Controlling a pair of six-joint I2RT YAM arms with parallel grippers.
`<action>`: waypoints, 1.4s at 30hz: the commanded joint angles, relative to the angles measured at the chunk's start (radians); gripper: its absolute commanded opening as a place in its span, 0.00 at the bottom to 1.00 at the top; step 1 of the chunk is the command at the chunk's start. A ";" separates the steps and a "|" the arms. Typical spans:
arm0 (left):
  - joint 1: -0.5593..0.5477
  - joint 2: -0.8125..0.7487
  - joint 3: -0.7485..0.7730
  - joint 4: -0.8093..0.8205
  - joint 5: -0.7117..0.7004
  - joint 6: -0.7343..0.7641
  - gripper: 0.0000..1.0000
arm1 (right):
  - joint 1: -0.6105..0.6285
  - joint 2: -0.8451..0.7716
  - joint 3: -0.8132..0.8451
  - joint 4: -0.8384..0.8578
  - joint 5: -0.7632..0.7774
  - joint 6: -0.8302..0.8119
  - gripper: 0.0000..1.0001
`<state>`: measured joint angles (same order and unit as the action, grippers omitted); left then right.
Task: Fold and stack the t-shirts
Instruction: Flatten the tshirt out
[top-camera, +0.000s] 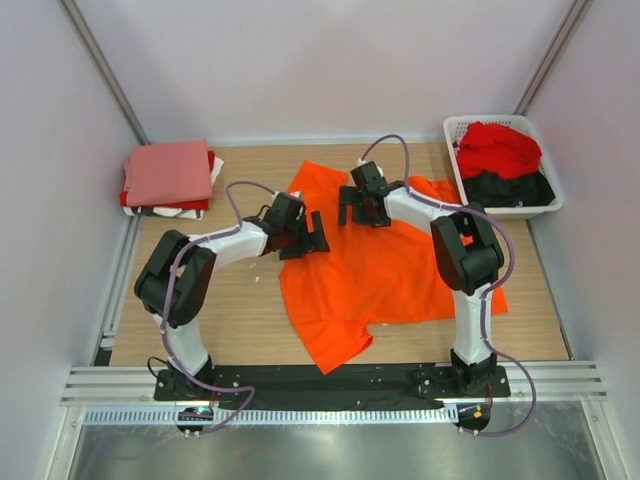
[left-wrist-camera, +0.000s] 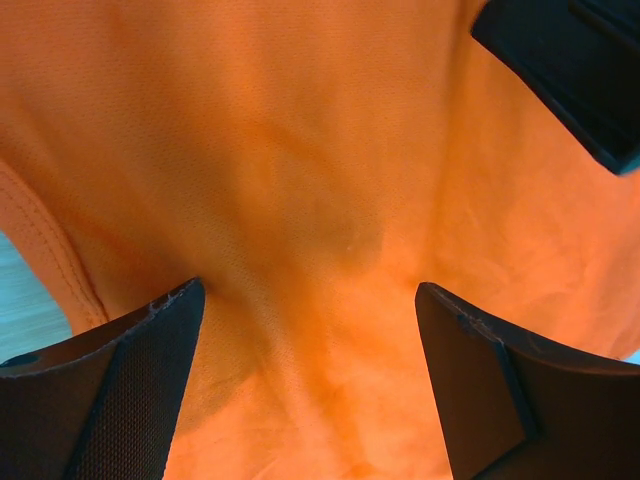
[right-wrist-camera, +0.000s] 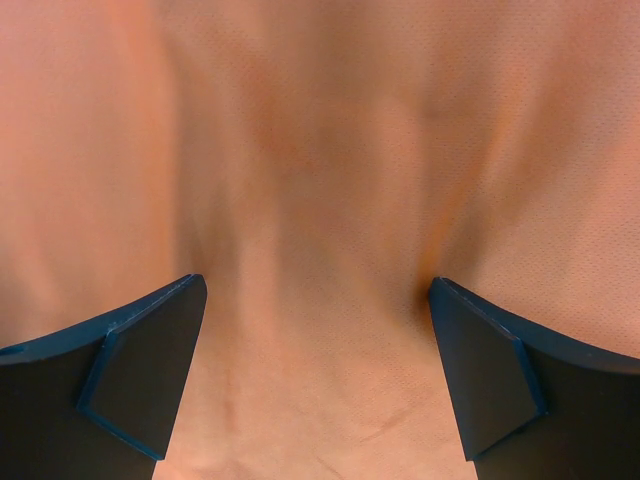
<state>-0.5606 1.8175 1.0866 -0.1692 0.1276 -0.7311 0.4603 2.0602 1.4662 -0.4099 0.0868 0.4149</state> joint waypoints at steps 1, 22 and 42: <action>0.085 -0.052 -0.092 -0.169 -0.109 0.032 0.88 | 0.047 0.075 0.012 0.022 -0.059 0.081 1.00; 0.197 -0.607 -0.145 -0.466 -0.187 0.110 0.92 | 0.164 -0.026 0.304 -0.144 0.028 0.041 1.00; -0.407 -0.900 -0.370 -0.496 -0.408 -0.241 0.88 | 0.000 0.423 0.732 -0.208 -0.074 -0.054 1.00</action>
<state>-0.9337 0.9325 0.7277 -0.6331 -0.2062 -0.9039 0.4763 2.4676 2.1536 -0.6064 0.0395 0.3710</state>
